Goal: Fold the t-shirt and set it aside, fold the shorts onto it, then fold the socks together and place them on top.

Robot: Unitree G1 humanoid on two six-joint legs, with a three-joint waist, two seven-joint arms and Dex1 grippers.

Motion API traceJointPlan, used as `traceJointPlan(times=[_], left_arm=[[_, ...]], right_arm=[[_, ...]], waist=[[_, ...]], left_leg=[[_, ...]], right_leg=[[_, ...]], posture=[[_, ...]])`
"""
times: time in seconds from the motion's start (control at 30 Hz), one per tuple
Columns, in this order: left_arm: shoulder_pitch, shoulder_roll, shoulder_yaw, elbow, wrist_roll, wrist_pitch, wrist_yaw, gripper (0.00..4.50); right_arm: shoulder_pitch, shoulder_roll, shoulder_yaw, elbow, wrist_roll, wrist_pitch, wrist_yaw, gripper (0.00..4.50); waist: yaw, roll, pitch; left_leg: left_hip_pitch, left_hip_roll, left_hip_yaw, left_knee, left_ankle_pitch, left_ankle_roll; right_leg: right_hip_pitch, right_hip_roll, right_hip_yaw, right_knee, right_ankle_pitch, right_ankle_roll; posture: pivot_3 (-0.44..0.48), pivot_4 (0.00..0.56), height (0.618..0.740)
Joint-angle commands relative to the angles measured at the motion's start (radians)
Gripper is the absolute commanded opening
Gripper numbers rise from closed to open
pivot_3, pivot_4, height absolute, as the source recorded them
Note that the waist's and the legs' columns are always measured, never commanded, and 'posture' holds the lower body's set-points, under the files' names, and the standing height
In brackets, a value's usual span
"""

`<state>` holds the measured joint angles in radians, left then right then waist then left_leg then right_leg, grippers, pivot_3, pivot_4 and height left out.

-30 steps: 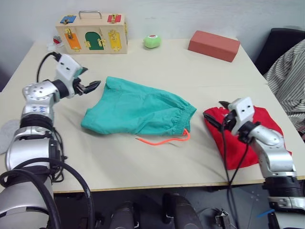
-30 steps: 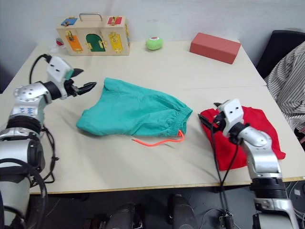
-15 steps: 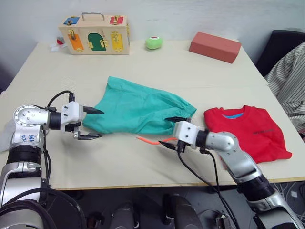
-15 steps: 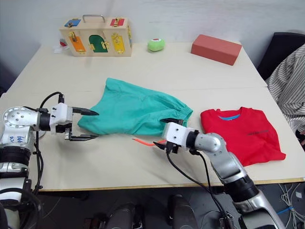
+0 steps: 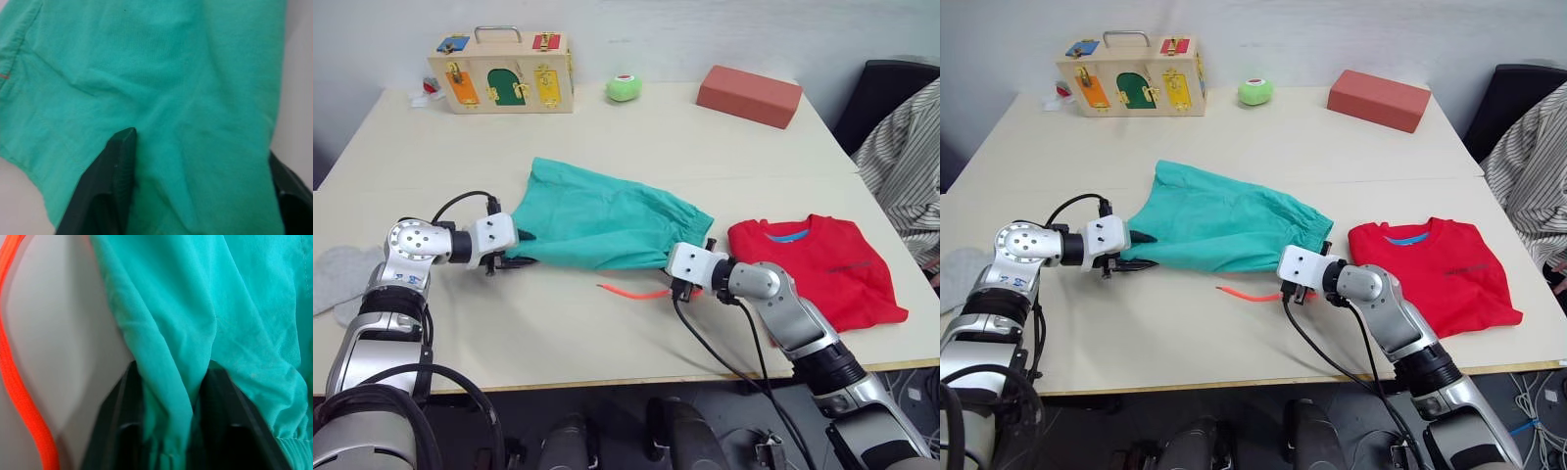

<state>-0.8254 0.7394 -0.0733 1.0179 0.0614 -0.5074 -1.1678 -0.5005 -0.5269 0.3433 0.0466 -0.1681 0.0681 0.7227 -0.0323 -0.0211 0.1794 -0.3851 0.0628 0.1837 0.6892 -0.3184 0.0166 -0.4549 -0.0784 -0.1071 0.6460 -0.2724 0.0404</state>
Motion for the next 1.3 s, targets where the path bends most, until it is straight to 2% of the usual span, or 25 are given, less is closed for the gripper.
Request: traceJointPlan(times=[0.03, 0.17, 0.2, 0.4, 0.57, 0.7, 0.87, 0.97, 1.07, 1.17, 1.2, 1.27, 1.3], left_arm=[[0.098, 0.044, 0.015, -0.086, -0.058, 0.049, -0.111, 1.41], [0.225, 0.109, 0.073, -0.26, -0.126, 0.097, -0.112, 0.08], [0.268, 0.121, 0.095, -0.328, -0.158, 0.13, -0.109, 0.01], [0.699, 0.163, 0.253, -0.894, -0.314, 0.373, -0.022, 0.01], [1.031, 0.099, 0.41, -1.248, -0.365, 0.499, 0.119, 0.01], [1.193, 0.033, 0.482, -1.384, -0.357, 0.546, 0.204, 0.01], [1.279, -0.011, 0.531, -1.435, -0.399, 0.598, 0.234, 0.01], [1.309, -0.018, 0.548, -1.458, -0.447, 0.636, 0.221, 0.61], [1.356, 0.014, 0.588, -1.495, -0.542, 0.721, 0.162, 1.54], [1.398, 0.076, 0.659, -1.484, -0.617, 0.765, 0.051, 2.5], [1.389, 0.093, 0.688, -1.472, -0.656, 0.798, 0.04, 2.84], [1.38, 0.137, 0.744, -1.48, -0.781, 0.927, 0.018, 2.85], [1.367, 0.163, 0.766, -1.488, -0.855, 1.003, 0.016, 2.85]], right_arm=[[-0.008, -0.029, -0.019, 0.028, -0.002, -0.123, 0.017, 0.0], [-0.021, -0.053, -0.007, 0.1, 0.016, -0.276, 0.08, 0.0], [-0.025, -0.054, -0.008, 0.116, 0.036, -0.314, 0.107, 0.0], [-0.021, -0.064, -0.036, 0.158, 0.153, -0.455, 0.231, 0.0], [0.044, -0.096, -0.048, 0.125, 0.243, -0.49, 0.33, 0.0], [0.101, -0.115, -0.067, 0.099, 0.253, -0.467, 0.34, 0.0], [0.171, -0.112, -0.096, 0.012, 0.32, -0.351, 0.335, 0.0], [0.199, -0.119, -0.111, -0.011, 0.333, -0.329, 0.336, 0.73], [0.231, -0.148, -0.156, -0.048, 0.403, -0.319, 0.38, 1.76], [0.336, -0.218, -0.257, -0.213, 0.748, -0.119, 0.533, 2.82], [0.363, -0.256, -0.286, -0.264, 0.817, -0.021, 0.529, 3.17], [0.4, -0.329, -0.332, -0.349, 0.927, 0.147, 0.508, 3.83], [0.402, -0.339, -0.355, -0.379, 0.97, 0.2, 0.483, 3.83]], waist=[[-0.006, 0.0, 0.0], [-0.016, 0.0, 0.0], [-0.02, 0.0, 0.0], [-0.028, 0.0, 0.0], [-0.017, 0.0, 0.0], [-0.006, 0.0, 0.0], [0.001, 0.0, 0.0], [0.001, 0.0, 0.0], [0.003, 0.0, 0.0], [0.007, 0.0, 0.0], [0.006, 0.001, 0.0], [0.006, 0.001, 0.001], [0.006, 0.0, 0.0]], left_leg=[[0.0, 0.0, 0.0, 0.0, 0.0, 0.0], [0.0, 0.002, 0.001, -0.001, -0.001, -0.002], [0.0, 0.002, 0.001, -0.001, -0.001, -0.002], [-0.001, 0.004, 0.002, -0.002, -0.001, -0.003], [0.0, 0.004, 0.001, -0.002, -0.002, -0.004], [0.002, 0.004, 0.001, -0.002, -0.002, -0.004], [0.017, 0.005, 0.0, -0.007, -0.006, -0.007], [0.017, 0.006, 0.0, -0.008, -0.007, -0.008], [0.016, 0.006, 0.0, -0.008, -0.007, -0.008], [0.015, 0.007, -0.002, -0.008, -0.007, -0.008], [0.015, 0.007, -0.003, -0.008, -0.008, -0.008], [0.015, 0.007, -0.005, -0.008, -0.009, -0.005], [0.015, 0.007, -0.007, -0.008, -0.01, -0.003]], right_leg=[[0.0, 0.0, 0.0, 0.0, 0.0, 0.0], [-0.001, 0.0, 0.001, 0.002, -0.001, -0.001], [-0.001, -0.001, 0.001, 0.002, -0.001, -0.001], [-0.005, -0.003, 0.007, 0.006, -0.001, -0.002], [-0.005, -0.003, 0.013, 0.002, -0.002, -0.004], [-0.003, -0.003, 0.014, 0.001, -0.002, -0.004], [0.009, -0.002, 0.014, -0.001, -0.004, -0.008], [0.009, -0.002, 0.013, -0.001, -0.005, -0.009], [0.009, -0.002, 0.012, -0.001, -0.005, -0.009], [0.009, -0.001, 0.01, -0.002, -0.006, -0.01], [0.01, -0.001, 0.009, -0.003, -0.006, -0.011], [0.011, -0.002, 0.007, -0.003, -0.007, -0.011], [0.011, -0.002, 0.006, -0.003, -0.007, -0.012]], posture=[[0.0, 0.15, 0.74], [0.0, 0.15, 0.74], [0.0, 0.15, 0.74], [0.0, 0.15, 0.74], [0.0, 0.15, 0.74], [0.0, 0.15, 0.74], [0.0, 0.15, 0.74], [0.0, 0.15, 0.74], [0.0, 0.15, 0.74], [0.0, 0.15, 0.74], [0.0, 0.15, 0.74], [0.0, 0.15, 0.74], [0.0, 0.15, 0.74]])
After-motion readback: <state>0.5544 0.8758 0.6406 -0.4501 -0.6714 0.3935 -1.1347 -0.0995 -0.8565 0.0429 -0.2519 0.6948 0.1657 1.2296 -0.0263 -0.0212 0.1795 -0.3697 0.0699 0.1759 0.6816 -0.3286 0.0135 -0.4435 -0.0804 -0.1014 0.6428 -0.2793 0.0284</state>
